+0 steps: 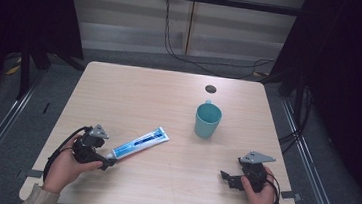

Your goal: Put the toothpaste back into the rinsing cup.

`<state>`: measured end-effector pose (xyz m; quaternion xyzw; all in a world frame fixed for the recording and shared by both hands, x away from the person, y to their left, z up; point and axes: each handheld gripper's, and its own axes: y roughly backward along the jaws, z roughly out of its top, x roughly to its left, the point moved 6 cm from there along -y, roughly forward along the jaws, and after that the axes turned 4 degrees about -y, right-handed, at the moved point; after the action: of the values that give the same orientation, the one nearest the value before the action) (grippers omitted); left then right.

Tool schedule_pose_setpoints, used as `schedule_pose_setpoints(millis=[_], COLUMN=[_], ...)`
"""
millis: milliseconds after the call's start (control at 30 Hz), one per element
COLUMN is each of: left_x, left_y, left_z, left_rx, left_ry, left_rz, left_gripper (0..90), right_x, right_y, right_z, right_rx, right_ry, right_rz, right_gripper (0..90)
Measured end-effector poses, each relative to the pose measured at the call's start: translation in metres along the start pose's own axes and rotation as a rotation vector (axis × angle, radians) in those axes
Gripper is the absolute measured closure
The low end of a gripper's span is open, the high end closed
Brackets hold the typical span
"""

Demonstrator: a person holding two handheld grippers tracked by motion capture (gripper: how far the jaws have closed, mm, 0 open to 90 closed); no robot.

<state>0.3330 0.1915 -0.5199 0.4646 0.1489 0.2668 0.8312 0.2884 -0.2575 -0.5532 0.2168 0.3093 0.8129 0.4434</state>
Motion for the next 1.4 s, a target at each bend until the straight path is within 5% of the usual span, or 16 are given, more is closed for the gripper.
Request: schedule_pose_setpoints(millis=[667, 1400], left_x=[0.003, 0.004], left_y=[0.002, -0.008], left_z=[0.036, 0.051], left_rx=[0.106, 0.168], left_ry=[-0.037, -0.055], left_rz=[-0.029, -0.041], left_gripper=[19.3, 21.7], right_x=[0.000, 0.000], right_y=[0.000, 0.000], right_z=[0.000, 0.000], right_rx=[0.001, 0.001], right_ry=[0.001, 0.001], right_rz=[-0.003, -0.002], right_gripper=[11.2, 11.2])
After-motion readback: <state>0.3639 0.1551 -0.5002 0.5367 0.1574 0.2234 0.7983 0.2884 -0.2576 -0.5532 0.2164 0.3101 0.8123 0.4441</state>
